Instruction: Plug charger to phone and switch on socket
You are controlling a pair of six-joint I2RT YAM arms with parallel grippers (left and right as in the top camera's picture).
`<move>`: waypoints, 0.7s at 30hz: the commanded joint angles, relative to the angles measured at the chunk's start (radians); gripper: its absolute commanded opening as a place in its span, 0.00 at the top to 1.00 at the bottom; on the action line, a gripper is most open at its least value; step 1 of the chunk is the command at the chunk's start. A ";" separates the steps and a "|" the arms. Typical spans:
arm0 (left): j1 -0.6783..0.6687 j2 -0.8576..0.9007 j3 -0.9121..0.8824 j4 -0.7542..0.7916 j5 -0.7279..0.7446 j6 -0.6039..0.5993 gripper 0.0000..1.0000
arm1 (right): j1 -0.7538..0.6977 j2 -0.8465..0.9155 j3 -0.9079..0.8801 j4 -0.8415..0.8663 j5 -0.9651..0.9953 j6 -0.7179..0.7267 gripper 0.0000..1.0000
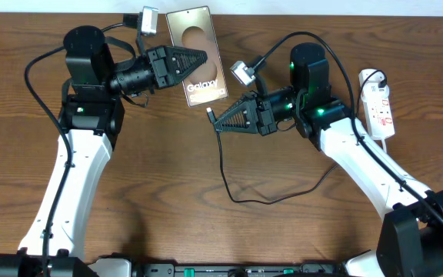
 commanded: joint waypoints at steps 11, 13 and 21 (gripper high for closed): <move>0.001 -0.006 0.012 0.016 0.018 -0.030 0.93 | -0.031 -0.001 0.011 0.004 0.031 0.045 0.99; 0.000 -0.006 0.012 0.016 0.016 -0.054 0.93 | -0.029 -0.001 0.011 0.004 0.031 0.045 0.99; 0.000 -0.007 0.012 0.005 0.014 -0.093 0.93 | -0.029 -0.001 0.011 0.011 0.038 0.045 0.99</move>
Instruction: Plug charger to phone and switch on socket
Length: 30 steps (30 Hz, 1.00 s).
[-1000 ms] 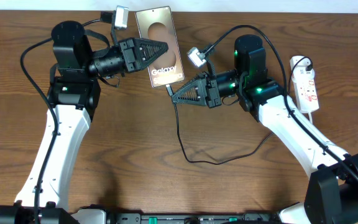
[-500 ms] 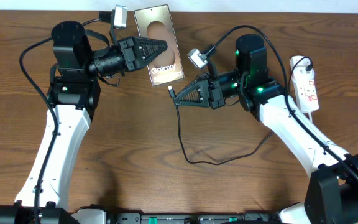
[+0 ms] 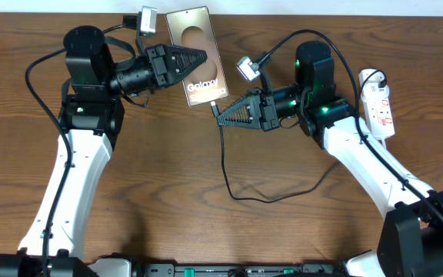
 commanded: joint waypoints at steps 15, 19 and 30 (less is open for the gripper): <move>-0.038 -0.006 -0.002 -0.005 -0.013 -0.016 0.93 | -0.003 -0.001 0.011 0.013 0.018 0.012 0.99; -0.042 -0.006 -0.002 -0.005 -0.013 -0.016 0.93 | -0.003 -0.001 0.011 0.013 0.030 0.012 0.99; -0.047 -0.006 -0.002 -0.005 -0.014 -0.008 0.92 | -0.003 -0.001 0.011 0.018 0.030 0.012 0.99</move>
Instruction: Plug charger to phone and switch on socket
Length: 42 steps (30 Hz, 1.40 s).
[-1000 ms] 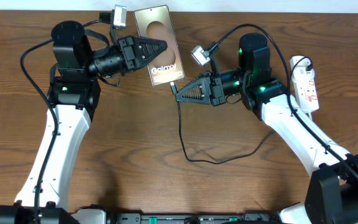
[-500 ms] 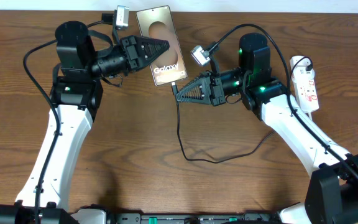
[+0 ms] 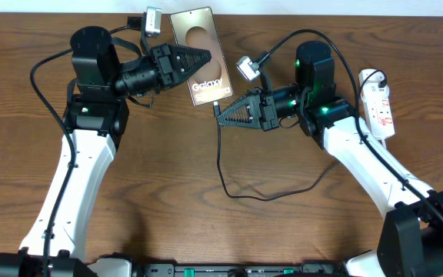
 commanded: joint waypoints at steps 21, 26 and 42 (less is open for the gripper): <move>-0.020 -0.006 -0.002 0.010 0.031 0.018 0.93 | 0.002 -0.001 0.011 0.019 -0.001 0.009 0.99; -0.020 -0.006 -0.002 0.013 0.031 0.018 0.93 | 0.002 -0.001 0.011 0.019 -0.011 0.009 0.99; -0.020 -0.006 -0.002 0.013 0.032 0.018 0.92 | 0.002 -0.001 0.011 0.019 -0.002 0.080 0.99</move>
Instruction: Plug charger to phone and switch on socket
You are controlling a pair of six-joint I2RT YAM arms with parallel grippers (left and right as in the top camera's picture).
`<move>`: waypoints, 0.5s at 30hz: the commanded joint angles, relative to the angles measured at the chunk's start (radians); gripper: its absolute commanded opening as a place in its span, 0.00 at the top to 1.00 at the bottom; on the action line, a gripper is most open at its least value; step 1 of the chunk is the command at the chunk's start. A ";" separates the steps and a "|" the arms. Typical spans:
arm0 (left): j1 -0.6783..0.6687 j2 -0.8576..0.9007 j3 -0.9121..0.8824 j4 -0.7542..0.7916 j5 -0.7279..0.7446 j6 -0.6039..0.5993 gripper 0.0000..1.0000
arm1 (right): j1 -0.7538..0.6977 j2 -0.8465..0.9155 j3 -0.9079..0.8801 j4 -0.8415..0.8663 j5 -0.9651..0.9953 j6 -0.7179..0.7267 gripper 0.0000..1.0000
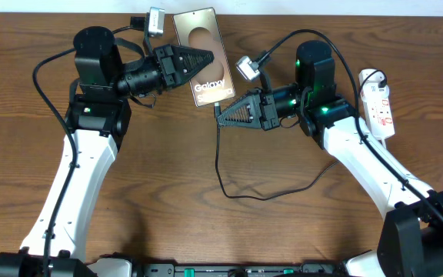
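A gold Galaxy phone [215, 73] lies face down at the back middle of the table, tilted slightly. My left gripper [207, 55] reaches in from the left, its fingers over the phone's upper half, apparently shut on it. My right gripper [219, 117] comes from the right and is shut on the charger plug [221, 108], which sits right at the phone's bottom edge. Whether the plug is inside the port cannot be told. The black cable [229, 195] loops down from the plug and runs right under the right arm. The white socket strip [381, 104] lies at the far right.
The left wrist camera [155, 18] sticks out near the phone's top left corner, and the right wrist camera [245, 68] is just right of the phone. The table's back edge runs directly behind the phone. The cable loop crosses the middle of the wooden table [160, 169].
My left gripper and the phone have shifted a little to the right, bringing the phone's bottom edge closer onto the plug. The right gripper has stayed in place.
At first my right gripper held the plug a short way below and left of the phone's bottom edge, with the left gripper on the phone. Then the plug was up at that edge. Since then the left gripper and phone have edged rightward twice.
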 commanded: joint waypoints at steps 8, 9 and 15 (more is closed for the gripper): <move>-0.008 -0.006 -0.002 0.010 0.101 0.061 0.92 | -0.003 -0.001 0.011 0.006 0.024 0.055 0.99; -0.008 -0.006 -0.002 0.010 0.112 0.068 0.93 | -0.003 -0.001 0.011 0.006 0.024 0.055 0.99; -0.008 -0.006 -0.002 0.010 0.161 0.093 0.93 | -0.003 -0.001 0.011 0.019 0.024 0.055 0.99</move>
